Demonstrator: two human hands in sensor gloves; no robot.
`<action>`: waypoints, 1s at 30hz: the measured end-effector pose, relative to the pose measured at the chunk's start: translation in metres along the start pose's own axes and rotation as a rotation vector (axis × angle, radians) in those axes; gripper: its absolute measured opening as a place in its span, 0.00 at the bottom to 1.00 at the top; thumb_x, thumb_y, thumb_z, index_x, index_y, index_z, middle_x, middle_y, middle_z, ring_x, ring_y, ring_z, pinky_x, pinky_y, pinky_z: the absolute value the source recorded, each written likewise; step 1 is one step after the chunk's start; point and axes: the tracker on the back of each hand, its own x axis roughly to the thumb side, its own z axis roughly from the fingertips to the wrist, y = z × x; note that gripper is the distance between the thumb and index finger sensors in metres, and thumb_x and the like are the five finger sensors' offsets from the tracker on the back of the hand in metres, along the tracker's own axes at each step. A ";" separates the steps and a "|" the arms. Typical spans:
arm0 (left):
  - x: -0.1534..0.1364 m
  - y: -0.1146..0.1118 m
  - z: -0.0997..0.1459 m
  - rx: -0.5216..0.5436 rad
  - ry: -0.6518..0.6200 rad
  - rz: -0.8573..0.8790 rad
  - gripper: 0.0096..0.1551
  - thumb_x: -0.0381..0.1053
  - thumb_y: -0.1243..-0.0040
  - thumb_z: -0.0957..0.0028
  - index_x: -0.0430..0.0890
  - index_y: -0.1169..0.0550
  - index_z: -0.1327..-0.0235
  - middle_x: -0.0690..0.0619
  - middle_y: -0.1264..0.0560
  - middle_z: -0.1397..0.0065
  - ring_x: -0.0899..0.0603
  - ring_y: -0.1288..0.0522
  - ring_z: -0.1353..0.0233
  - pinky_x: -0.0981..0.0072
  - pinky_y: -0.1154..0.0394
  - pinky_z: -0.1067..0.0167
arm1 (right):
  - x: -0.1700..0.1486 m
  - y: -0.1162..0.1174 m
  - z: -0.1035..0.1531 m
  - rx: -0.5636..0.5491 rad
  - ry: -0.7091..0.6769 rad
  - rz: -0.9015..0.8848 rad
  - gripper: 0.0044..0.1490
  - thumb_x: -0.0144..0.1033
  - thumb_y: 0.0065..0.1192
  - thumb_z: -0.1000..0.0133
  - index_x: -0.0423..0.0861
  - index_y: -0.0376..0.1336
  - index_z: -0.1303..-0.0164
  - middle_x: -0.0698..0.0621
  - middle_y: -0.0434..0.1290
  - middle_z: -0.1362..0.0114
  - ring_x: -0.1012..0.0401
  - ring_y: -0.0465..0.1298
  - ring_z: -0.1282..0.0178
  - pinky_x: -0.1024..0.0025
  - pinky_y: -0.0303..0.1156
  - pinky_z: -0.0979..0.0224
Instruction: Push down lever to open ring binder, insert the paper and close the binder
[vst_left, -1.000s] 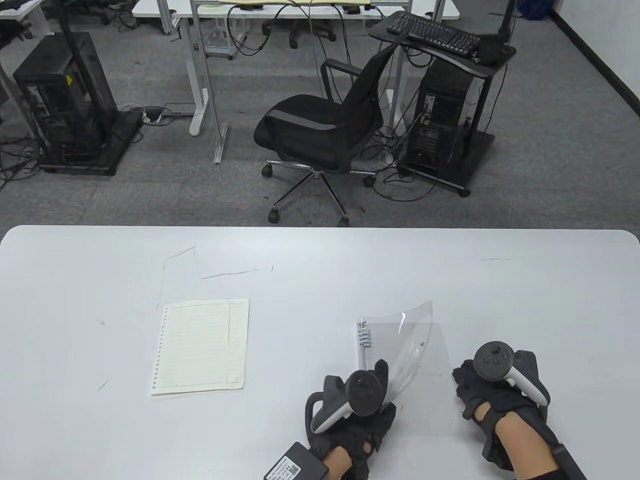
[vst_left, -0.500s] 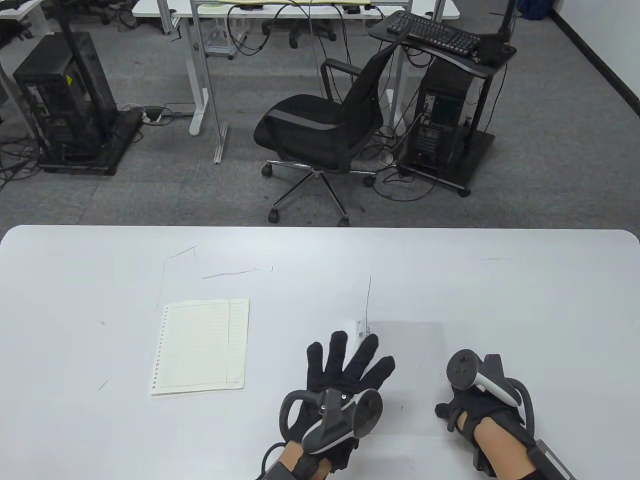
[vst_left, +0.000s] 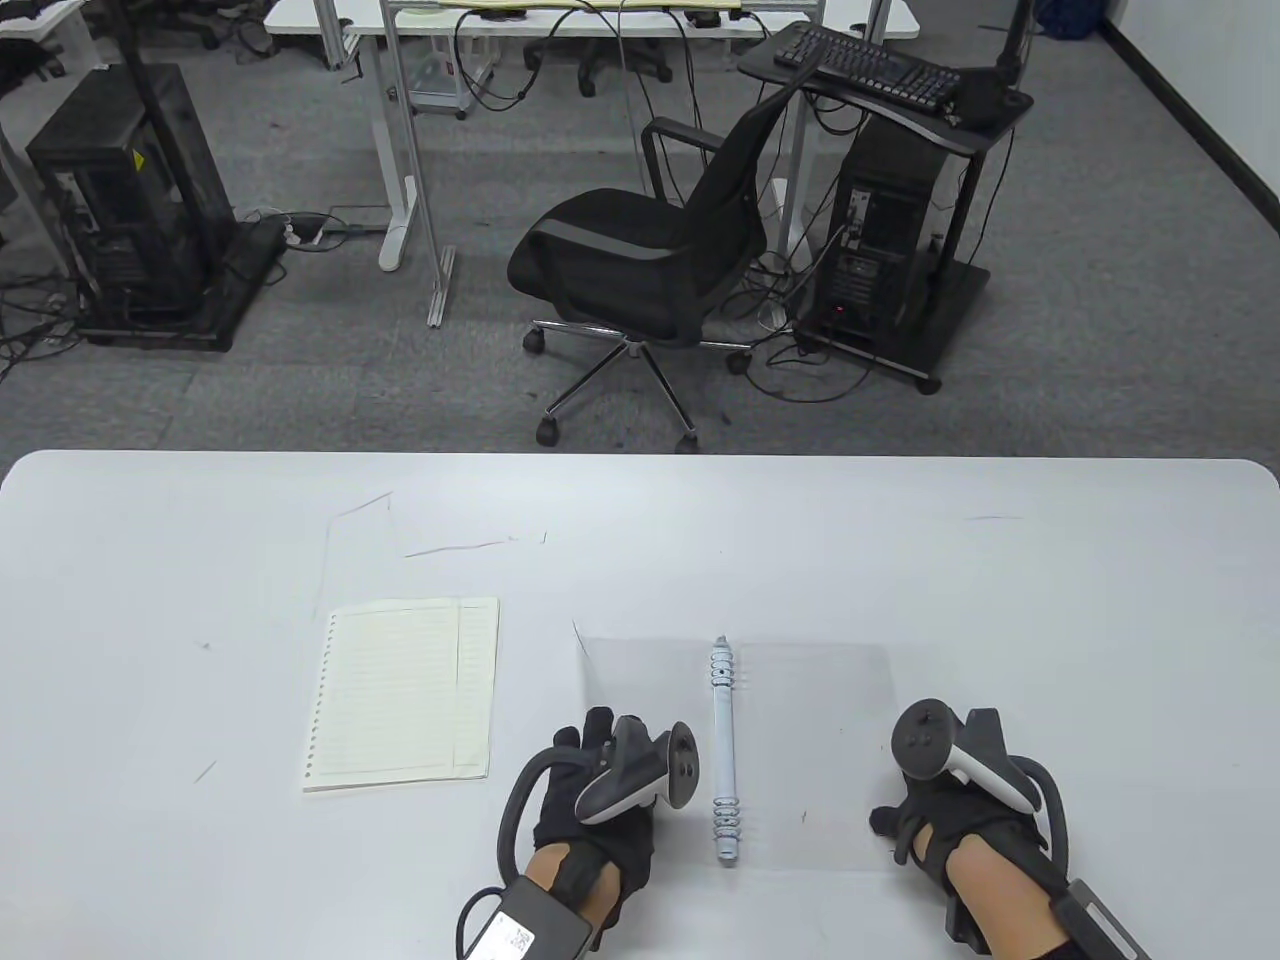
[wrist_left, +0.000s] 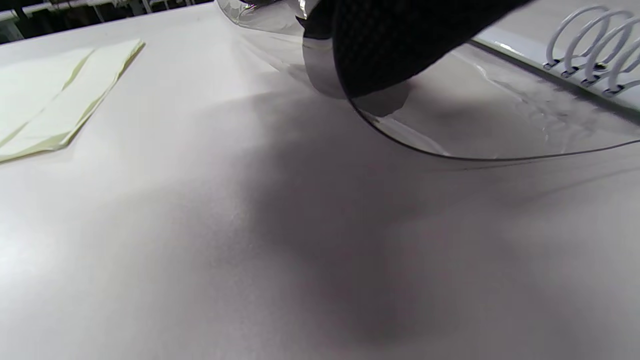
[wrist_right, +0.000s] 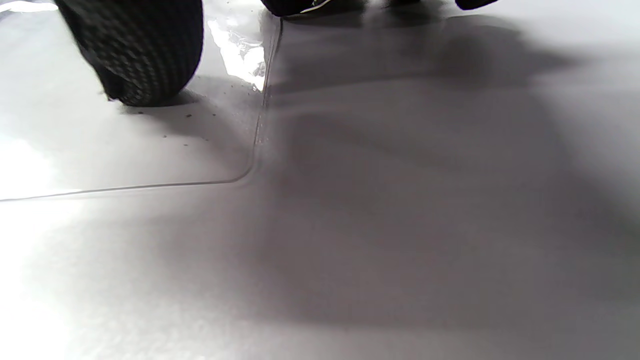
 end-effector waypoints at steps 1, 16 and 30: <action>-0.004 -0.002 -0.003 -0.034 0.002 0.027 0.36 0.47 0.37 0.46 0.67 0.37 0.26 0.61 0.53 0.13 0.40 0.57 0.14 0.44 0.52 0.24 | 0.000 0.000 0.000 0.000 0.000 0.000 0.54 0.54 0.64 0.47 0.44 0.42 0.21 0.43 0.36 0.13 0.33 0.41 0.18 0.30 0.47 0.25; -0.033 0.017 0.012 0.133 0.016 0.321 0.39 0.69 0.43 0.50 0.65 0.38 0.25 0.58 0.50 0.13 0.37 0.59 0.15 0.39 0.58 0.26 | 0.000 0.000 0.000 0.006 -0.006 -0.002 0.54 0.54 0.64 0.47 0.44 0.42 0.21 0.43 0.36 0.13 0.33 0.40 0.18 0.30 0.47 0.25; 0.032 -0.026 -0.017 0.000 -0.387 0.472 0.46 0.71 0.45 0.52 0.67 0.50 0.24 0.66 0.62 0.15 0.40 0.70 0.17 0.38 0.65 0.29 | 0.000 0.000 0.000 0.010 -0.006 0.000 0.54 0.54 0.63 0.47 0.44 0.42 0.21 0.43 0.35 0.14 0.33 0.40 0.18 0.30 0.47 0.25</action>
